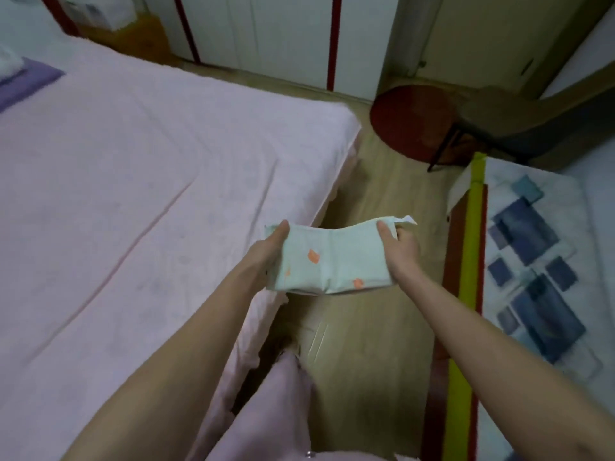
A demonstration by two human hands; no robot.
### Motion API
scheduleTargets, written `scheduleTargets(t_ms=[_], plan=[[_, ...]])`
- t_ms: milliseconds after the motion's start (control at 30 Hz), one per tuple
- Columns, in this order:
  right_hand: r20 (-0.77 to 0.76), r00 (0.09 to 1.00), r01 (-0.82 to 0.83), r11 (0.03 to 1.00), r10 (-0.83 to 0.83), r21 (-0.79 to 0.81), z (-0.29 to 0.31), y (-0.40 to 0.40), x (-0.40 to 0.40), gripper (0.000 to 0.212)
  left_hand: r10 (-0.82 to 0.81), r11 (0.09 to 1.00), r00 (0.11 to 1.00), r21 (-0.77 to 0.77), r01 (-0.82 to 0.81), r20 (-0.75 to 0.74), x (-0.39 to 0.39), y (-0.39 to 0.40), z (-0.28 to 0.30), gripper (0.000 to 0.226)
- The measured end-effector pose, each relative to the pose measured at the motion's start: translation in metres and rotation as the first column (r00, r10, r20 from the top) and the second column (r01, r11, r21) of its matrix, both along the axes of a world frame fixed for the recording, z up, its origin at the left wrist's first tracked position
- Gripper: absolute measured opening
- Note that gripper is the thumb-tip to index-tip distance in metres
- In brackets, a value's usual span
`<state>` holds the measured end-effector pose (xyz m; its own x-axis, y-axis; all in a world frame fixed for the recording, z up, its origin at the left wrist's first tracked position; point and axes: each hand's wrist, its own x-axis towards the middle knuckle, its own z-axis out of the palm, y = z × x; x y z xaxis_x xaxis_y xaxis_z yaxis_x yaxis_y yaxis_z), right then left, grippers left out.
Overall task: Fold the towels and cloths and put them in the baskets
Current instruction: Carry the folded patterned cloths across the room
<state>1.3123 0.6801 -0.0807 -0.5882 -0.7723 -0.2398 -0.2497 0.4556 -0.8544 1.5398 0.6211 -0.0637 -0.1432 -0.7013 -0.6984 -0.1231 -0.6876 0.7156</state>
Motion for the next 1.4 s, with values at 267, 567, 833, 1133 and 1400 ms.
scheduleTargets(t_ms=[267, 567, 833, 1133, 1400], plan=[[-0.033, 0.957, 0.287, 0.956, -0.289, -0.057, 0.034, -0.141, -0.112, 0.031, -0.201, 0.971, 0.978, -0.121, 0.206, 0.049, -0.143, -0.207, 0.03, 0.067], [0.059, 0.863, 0.503, 0.864, -0.502, -0.014, -0.004, -0.28, -0.289, 0.041, -0.403, 0.894, 0.91, -0.17, 0.415, 0.1, -0.345, -0.375, 0.004, 0.045], [0.072, 0.866, 0.492, 0.869, -0.495, 0.059, 0.02, -0.447, -0.455, 0.044, -0.386, 0.913, 0.917, -0.097, 0.396, 0.103, -0.519, -0.538, 0.021, 0.051], [0.053, 0.867, 0.491, 0.867, -0.496, 0.083, 0.016, -0.661, -0.608, 0.046, -0.417, 0.892, 0.897, -0.123, 0.435, 0.147, -0.675, -0.759, -0.003, 0.05], [0.022, 0.914, 0.405, 0.914, -0.406, 0.029, 0.039, -0.863, -0.711, 0.042, -0.399, 0.893, 0.901, -0.15, 0.424, 0.168, -0.785, -0.955, 0.018, 0.061]])
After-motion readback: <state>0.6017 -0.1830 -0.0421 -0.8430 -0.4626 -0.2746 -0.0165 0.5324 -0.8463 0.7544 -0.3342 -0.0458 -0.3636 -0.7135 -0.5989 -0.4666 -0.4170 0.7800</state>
